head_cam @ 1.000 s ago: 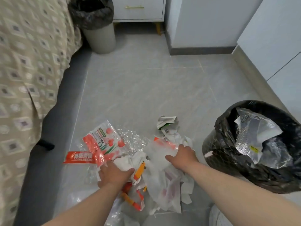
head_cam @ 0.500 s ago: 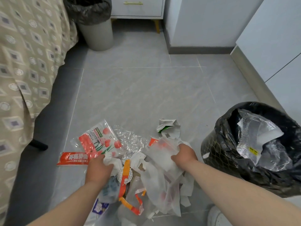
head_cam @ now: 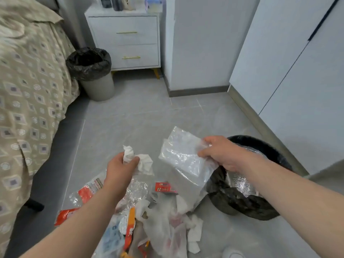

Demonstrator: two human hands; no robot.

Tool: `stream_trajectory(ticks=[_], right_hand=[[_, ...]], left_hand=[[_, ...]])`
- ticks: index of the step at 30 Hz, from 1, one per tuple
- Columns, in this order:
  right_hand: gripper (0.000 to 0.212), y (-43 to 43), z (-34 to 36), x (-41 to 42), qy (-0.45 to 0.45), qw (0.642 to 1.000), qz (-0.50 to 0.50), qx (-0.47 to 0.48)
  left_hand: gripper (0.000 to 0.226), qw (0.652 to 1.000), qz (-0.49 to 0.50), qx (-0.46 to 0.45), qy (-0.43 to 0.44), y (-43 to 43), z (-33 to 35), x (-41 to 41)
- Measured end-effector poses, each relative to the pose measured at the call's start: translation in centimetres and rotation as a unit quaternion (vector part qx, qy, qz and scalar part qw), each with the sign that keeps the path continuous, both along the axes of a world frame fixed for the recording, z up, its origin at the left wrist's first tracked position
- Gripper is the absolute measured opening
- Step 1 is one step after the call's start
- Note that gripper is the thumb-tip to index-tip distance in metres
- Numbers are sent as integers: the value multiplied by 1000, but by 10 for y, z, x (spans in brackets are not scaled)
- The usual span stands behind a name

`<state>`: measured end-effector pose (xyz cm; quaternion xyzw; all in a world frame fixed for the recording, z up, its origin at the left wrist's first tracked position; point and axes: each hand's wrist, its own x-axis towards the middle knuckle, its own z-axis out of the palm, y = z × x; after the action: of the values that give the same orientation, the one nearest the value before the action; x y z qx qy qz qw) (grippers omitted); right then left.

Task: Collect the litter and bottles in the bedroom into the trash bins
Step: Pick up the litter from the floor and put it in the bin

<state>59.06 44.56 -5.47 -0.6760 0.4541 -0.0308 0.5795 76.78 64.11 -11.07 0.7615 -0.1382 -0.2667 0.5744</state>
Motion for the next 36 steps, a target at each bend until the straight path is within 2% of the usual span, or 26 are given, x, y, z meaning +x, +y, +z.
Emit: stream_trajectory(ticks=[3,6,9,13,17,19,21,22,25,27,30,32,34,36], right_hand=[[25,-39,50,-41,-89,994,-44,45],[19,-80,80,-87,-188,975,-85,81],[20,-110,89,-129,-254,954,-135,80],[19,-132,71,-170,-267,944,-175,79],[19,-139,44,-194,-236,946,-205,85],[19,-137,34,-201,-221,946,-218,90],[20,-132,21,-204,-192,953,-220,84],[20,-129,13,-204,-167,960,-209,77],[20,-117,-17,-196,-30,990,-137,14],[35,-109,-39,-188,99,989,-62,-88],[60,-102,-63,-177,216,956,21,-199],[59,-102,-68,-170,265,923,46,-274],[46,-103,-62,-161,252,912,26,-322],[40,-95,-51,-145,187,918,12,-348]], left_hand=[[13,998,-26,-60,7,-45,33,-36],[7,993,-96,-73,0,-94,48,-86],[9,980,-182,-36,-70,-136,51,-148],[7,956,-271,16,-112,-171,38,-210],[54,929,-353,16,-105,-171,26,-219],[69,898,-376,56,-221,-161,17,-209],[91,835,-380,150,-369,-149,2,-195],[102,808,-395,191,-393,-144,-9,-188],[118,785,-456,225,-354,-133,-33,-182],[118,781,-458,210,-369,-128,-45,-182],[120,799,-444,176,-365,-127,-54,-181],[120,803,-451,149,-359,-121,-53,-177],[108,819,-438,117,-353,-109,-53,-168],[91,865,-371,97,-324,-94,-60,-153]])
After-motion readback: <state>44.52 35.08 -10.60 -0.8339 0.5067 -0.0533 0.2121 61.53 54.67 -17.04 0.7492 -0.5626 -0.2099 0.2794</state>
